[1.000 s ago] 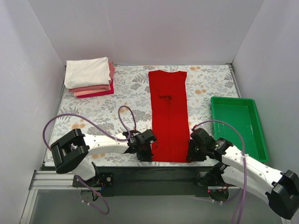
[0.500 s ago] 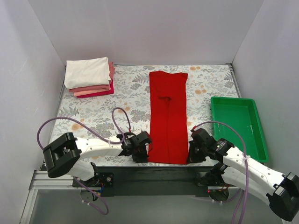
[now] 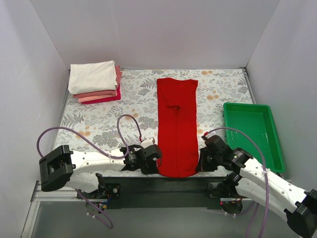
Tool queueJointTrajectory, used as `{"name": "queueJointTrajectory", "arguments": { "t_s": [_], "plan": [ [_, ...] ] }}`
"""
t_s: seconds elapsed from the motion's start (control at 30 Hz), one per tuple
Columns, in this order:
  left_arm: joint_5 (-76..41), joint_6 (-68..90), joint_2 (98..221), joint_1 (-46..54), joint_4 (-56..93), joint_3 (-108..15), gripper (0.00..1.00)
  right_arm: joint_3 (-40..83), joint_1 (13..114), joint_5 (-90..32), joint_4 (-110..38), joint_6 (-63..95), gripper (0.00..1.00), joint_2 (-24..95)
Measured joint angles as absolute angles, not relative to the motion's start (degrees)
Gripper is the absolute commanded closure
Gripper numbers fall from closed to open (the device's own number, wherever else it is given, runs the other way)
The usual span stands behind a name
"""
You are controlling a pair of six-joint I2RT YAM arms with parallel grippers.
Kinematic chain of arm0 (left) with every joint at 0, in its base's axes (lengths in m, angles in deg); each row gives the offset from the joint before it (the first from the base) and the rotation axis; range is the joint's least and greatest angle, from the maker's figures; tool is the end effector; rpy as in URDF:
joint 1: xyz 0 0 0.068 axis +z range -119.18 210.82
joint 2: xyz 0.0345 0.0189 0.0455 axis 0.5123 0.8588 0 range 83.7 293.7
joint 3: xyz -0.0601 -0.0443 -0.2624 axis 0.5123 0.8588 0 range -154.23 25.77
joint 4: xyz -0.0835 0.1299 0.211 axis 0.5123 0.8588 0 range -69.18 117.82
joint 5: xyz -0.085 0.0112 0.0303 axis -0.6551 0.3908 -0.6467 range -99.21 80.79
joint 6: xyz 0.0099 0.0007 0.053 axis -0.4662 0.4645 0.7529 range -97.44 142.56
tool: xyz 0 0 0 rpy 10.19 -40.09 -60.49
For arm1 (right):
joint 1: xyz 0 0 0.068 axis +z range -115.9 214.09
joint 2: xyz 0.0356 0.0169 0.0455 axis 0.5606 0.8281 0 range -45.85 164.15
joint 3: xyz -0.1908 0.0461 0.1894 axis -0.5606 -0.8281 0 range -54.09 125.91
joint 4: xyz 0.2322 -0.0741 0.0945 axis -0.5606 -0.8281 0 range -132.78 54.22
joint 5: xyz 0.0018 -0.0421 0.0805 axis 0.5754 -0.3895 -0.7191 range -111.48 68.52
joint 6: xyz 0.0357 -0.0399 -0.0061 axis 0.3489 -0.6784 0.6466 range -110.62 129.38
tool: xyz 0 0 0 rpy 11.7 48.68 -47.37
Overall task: Fold and stack the t-shirts
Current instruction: Fold the tshirt
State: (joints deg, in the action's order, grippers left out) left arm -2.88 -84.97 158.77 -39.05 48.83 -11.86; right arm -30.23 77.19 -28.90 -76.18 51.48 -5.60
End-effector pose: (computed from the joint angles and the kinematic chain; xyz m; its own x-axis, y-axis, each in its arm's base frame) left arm 0.0822 -0.2131 0.1677 -0.7805 -0.6244 0.0296 -0.5749 0.6983 -0.4264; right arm 0.0919 0.0925 0.1811 -0.9422 0.0290 -0.3338 -0.1313 0.8847 0.4473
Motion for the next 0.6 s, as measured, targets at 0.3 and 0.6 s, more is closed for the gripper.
{"name": "queueJointTrajectory", "arguments": {
  "t_s": [0.3,0.6],
  "plan": [
    [2.2,-80.1,161.1,-32.6,47.6,-21.4,1.00,-21.5,77.2,-17.0,-75.5,48.7,0.99,1.0],
    [3.1,-73.1,170.1,-21.6,44.7,-30.8,1.00,-13.5,73.0,-9.2,-68.0,44.6,0.99,12.0]
  ]
}}
